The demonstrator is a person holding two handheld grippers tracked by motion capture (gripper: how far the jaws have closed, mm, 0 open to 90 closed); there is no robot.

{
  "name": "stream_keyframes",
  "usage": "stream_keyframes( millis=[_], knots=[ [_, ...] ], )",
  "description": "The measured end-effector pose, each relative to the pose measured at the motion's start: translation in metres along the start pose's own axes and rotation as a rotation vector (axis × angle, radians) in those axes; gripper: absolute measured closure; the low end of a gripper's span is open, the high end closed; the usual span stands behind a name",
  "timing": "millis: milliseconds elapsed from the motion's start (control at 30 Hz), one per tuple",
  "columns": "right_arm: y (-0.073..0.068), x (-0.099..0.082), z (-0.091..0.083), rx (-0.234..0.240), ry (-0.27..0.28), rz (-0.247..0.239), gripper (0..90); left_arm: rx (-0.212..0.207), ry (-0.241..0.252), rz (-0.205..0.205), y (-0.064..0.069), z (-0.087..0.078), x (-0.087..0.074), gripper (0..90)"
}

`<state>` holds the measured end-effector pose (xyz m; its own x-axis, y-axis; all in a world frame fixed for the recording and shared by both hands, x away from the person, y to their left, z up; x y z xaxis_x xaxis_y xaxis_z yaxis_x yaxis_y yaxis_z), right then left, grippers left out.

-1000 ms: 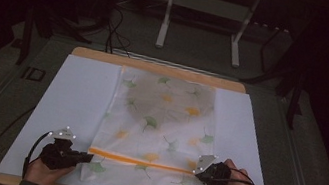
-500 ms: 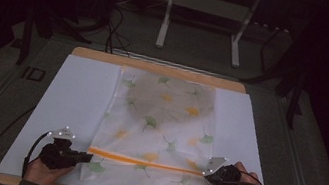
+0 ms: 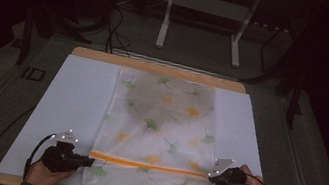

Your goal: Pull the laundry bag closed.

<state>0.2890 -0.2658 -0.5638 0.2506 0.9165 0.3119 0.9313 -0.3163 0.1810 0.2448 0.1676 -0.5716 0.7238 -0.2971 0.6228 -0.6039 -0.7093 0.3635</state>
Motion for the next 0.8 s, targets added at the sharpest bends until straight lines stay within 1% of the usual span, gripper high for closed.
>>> stream_keyframes(
  millis=[33, 67, 100, 133, 200, 233, 267, 333, 400, 433, 467, 500, 533, 633, 700, 800],
  knots=[
    [0.000, -0.001, 0.000, 0.010, 0.006, 0.007, 85.8, 0.004, 0.007, -0.004, -0.001, -0.002, 0.000, 85.2],
    [0.000, -0.001, 0.000, 0.010, 0.006, 0.007, 85.8, 0.004, 0.007, -0.004, -0.001, -0.002, 0.000, 83.8],
    [0.000, -0.001, -0.001, 0.019, 0.013, 0.017, 83.3, -0.002, 0.022, -0.006, -0.002, -0.005, 0.000, 83.8],
    [0.000, -0.003, -0.001, 0.030, 0.019, 0.027, 81.0, 0.003, 0.031, -0.007, -0.003, -0.007, 0.001, 81.9],
    [0.001, -0.004, -0.001, 0.029, 0.025, 0.036, 77.6, 0.007, 0.045, -0.006, -0.004, -0.010, 0.001, 80.2],
    [0.001, -0.005, -0.002, 0.035, 0.033, 0.050, 76.6, 0.010, 0.049, -0.004, -0.004, -0.010, 0.002, 79.3],
    [0.002, -0.006, -0.003, 0.035, 0.042, 0.055, 75.3, 0.014, 0.056, 0.000, -0.005, -0.011, 0.002, 78.8],
    [0.002, -0.007, -0.005, 0.042, 0.076, 0.080, 71.4, 0.023, 0.073, 0.002, -0.005, -0.014, 0.003, 77.6],
    [0.004, -0.008, -0.008, 0.041, 0.109, 0.109, 67.7, 0.037, 0.079, -0.008, -0.008, -0.016, 0.004, 76.1],
    [0.005, -0.009, -0.009, 0.035, 0.118, 0.119, 67.1, 0.041, 0.085, -0.012, -0.008, -0.016, 0.004, 76.1],
    [0.005, -0.009, -0.009, 0.035, 0.118, 0.119, 67.1, 0.041, 0.085, -0.012, -0.008, -0.016, 0.004, 76.0],
    [0.005, -0.010, -0.009, 0.034, 0.129, 0.128, 65.5, 0.055, 0.102, -0.020, -0.011, -0.019, 0.004, 76.0],
    [0.007, -0.011, -0.008, 0.036, 0.156, 0.163, 63.6, 0.059, 0.106, -0.016, -0.012, -0.020, 0.005, 75.3],
    [0.009, -0.012, -0.007, 0.034, 0.187, 0.201, 60.1, 0.086, 0.136, -0.014, -0.014, -0.022, 0.007, 74.2],
    [0.011, -0.011, -0.006, 0.036, 0.221, 0.230, 57.8, 0.128, 0.156, -0.003, -0.016, -0.024, 0.009, 70.8],
    [0.015, -0.011, -0.003, 0.027, 0.259, 0.279, 57.1, 0.176, 0.172, 0.015, -0.019, -0.025, 0.010, 70.3]
  ],
)
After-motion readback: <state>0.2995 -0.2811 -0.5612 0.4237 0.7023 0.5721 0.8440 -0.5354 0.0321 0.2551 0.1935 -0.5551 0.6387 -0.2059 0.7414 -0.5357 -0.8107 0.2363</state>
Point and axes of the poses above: each handheld gripper's, and its own axes: z roughly forward along the jaws, x roughly out of its top, y roughly to its right, the point moved 7 cm from there along z, roughly forward along the jaws, and after that the axes turned 1 degree about x, right-handed, at the moved point
